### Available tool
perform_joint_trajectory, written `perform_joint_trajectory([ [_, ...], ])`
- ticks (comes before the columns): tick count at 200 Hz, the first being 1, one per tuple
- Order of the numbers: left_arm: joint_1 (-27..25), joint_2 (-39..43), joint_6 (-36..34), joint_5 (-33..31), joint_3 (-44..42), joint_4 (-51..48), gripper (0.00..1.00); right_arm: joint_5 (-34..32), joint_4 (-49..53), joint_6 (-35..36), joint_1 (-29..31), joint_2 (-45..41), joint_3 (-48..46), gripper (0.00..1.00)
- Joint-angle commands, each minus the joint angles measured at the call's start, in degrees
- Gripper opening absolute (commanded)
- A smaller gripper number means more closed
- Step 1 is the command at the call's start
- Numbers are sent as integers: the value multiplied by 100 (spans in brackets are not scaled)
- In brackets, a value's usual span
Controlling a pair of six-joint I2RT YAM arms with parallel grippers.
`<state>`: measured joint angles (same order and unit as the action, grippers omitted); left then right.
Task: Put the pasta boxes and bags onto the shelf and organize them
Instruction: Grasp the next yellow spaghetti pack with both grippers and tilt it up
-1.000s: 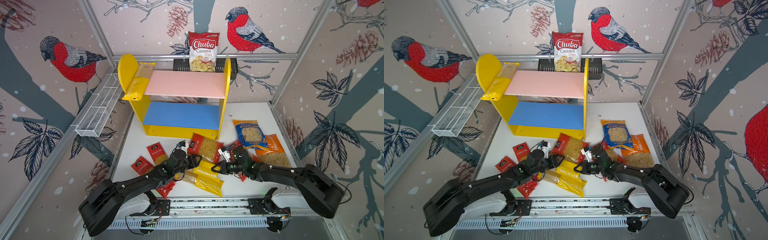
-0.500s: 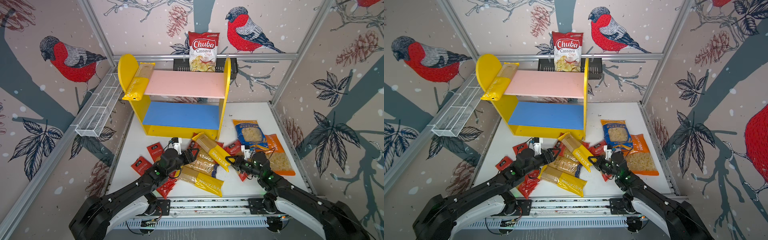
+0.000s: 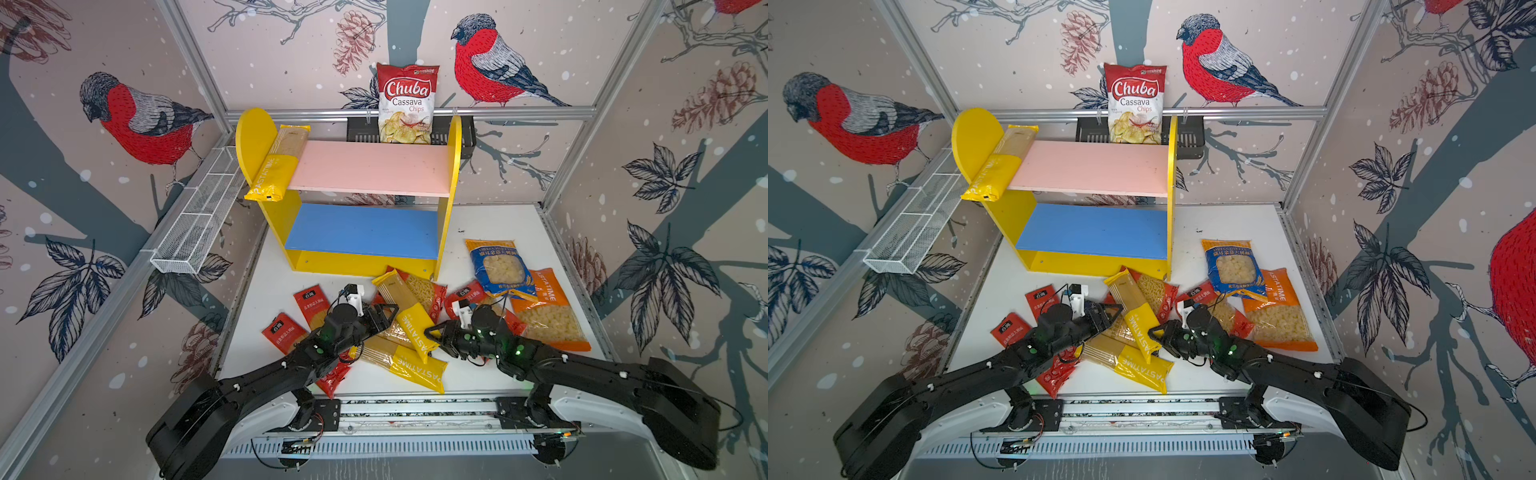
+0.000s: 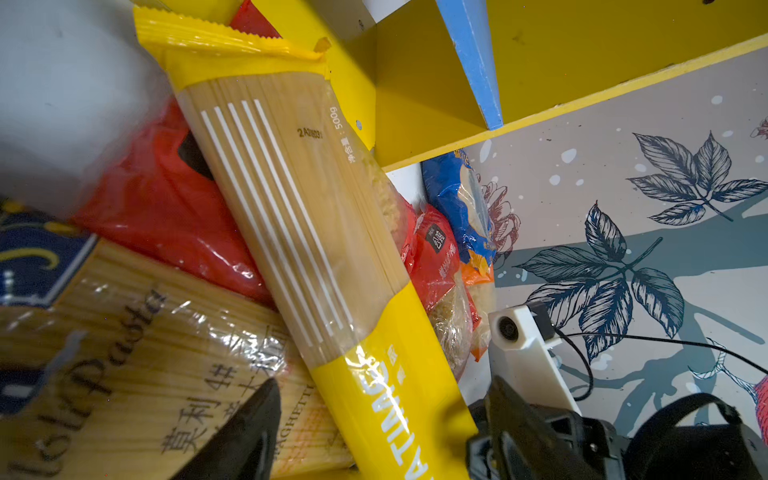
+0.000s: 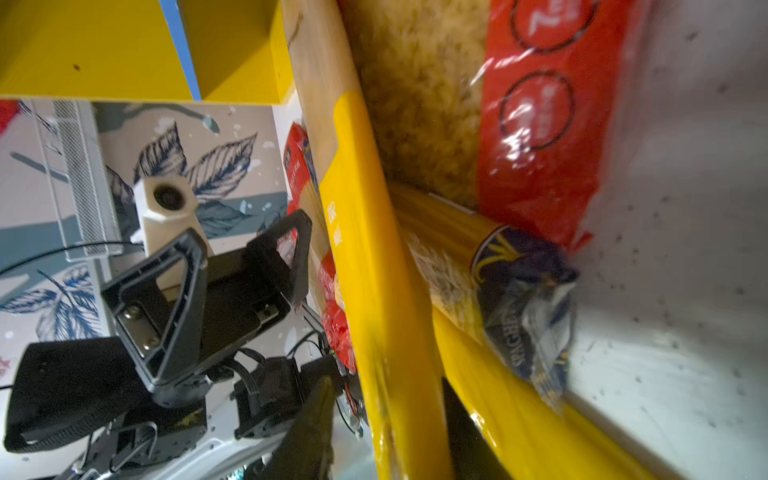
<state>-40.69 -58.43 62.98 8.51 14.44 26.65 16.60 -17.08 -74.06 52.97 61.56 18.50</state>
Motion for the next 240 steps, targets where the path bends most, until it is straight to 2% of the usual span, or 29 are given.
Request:
perform_joint_trajectory([
  [1, 43, -18, -118, -136, 50, -170, 75, 144, 1189, 1264, -189, 85, 435, 55],
  [18, 43, -67, -196, -69, 152, -420, 74, -20, 2251, 2194, -608, 107, 843, 63],
  [32, 43, -158, -232, 67, 224, -464, 72, -42, 2745, 2816, -935, 204, 1104, 69],
  [51, 36, -332, -171, 354, 171, -141, 69, 103, 2613, 3322, -1179, 460, 1218, 77],
  [88, -121, -658, -24, 426, 204, 140, 65, -35, 2658, 3929, -1682, 1166, 1628, 80],
  [117, -141, -694, -53, 397, 217, 140, 64, 476, 2035, 3874, -1716, 1653, 1661, 79],
  [129, -133, -731, -45, 397, 217, 130, 64, 737, 1869, 3847, -1427, 1756, 1727, 76],
  [145, -56, -747, -40, 395, 194, 69, 63, 723, 1957, 3757, -894, 1709, 1879, 71],
  [171, 198, -648, -189, 420, 125, -6, 62, 914, 1743, 3161, -172, 1689, 1861, 61],
  [201, 424, -526, -348, 439, 161, -212, 63, 1285, 816, 2481, 383, 1938, 1669, 66],
  [222, 465, -479, -349, 457, 117, -256, 62, 1182, 524, 2362, 268, 2110, 1551, 68],
  [240, 465, -489, -278, 539, 88, -380, 58, 1130, 53, 2166, 107, 2116, 1320, 68],
])
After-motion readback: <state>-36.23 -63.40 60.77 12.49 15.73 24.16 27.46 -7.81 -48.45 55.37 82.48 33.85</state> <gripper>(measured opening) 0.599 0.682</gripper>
